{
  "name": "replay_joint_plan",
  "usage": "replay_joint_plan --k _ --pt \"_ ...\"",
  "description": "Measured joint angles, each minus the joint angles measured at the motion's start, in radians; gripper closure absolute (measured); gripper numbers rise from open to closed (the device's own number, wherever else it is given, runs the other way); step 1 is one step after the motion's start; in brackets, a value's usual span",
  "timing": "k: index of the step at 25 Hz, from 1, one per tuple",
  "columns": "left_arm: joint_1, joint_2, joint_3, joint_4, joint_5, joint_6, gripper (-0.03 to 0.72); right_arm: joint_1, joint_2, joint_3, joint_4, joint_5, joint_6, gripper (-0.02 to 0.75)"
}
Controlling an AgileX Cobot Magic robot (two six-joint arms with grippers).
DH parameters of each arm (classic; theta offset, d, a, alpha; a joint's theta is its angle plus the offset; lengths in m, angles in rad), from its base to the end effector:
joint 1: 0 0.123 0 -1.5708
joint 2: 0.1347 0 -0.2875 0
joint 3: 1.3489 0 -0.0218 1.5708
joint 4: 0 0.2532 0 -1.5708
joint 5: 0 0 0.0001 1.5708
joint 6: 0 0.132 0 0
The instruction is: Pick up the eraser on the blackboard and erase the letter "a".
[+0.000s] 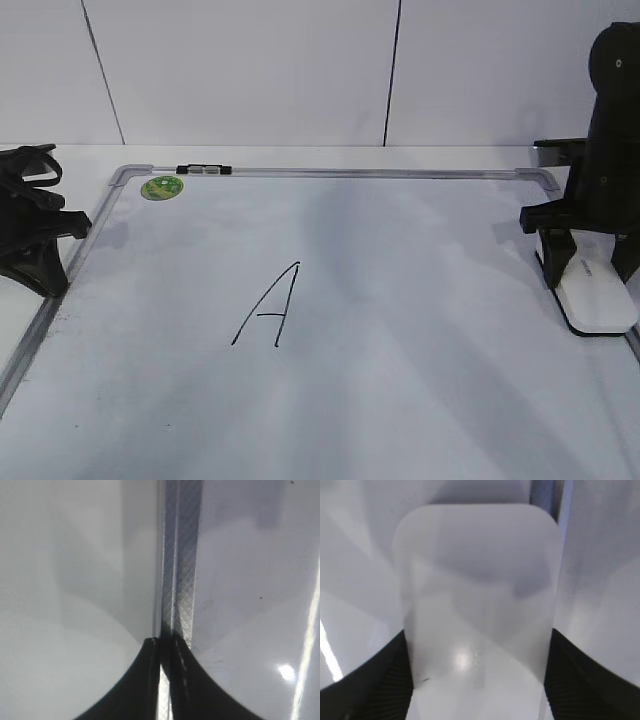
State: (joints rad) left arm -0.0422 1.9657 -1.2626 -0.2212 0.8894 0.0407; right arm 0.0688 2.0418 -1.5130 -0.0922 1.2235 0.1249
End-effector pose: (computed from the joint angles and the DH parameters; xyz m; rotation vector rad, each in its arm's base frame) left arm 0.3732 -0.0383 0.1130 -0.0784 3.0637 -0.2708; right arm 0.3895 0.0154 0.1399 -0.0315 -3.0525 0.1435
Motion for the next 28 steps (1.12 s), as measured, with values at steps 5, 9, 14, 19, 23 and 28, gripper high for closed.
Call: replay_joint_plan --k 5,9,14,19,23,28 --pt "0.000 0.000 0.000 0.000 0.000 0.000 0.673 0.000 0.002 -0.002 -0.002 0.001 0.000 0.178" --pt "0.000 0.000 0.000 0.000 0.001 0.000 0.673 0.000 0.002 -0.002 -0.002 0.001 0.000 0.178" --pt "0.000 0.000 0.000 0.000 0.001 0.000 0.673 0.000 0.002 -0.002 0.007 0.002 0.000 0.178" --pt "0.000 0.000 0.000 0.000 0.001 0.000 0.673 0.000 0.003 -0.002 0.016 0.002 0.004 0.177" --pt "0.000 0.000 0.000 0.000 0.001 0.000 0.673 0.000 0.007 -0.002 0.018 0.002 0.004 0.140" --pt "0.000 0.000 -0.002 0.000 0.005 0.000 0.673 0.000 0.026 0.000 0.027 -0.004 -0.002 0.073"
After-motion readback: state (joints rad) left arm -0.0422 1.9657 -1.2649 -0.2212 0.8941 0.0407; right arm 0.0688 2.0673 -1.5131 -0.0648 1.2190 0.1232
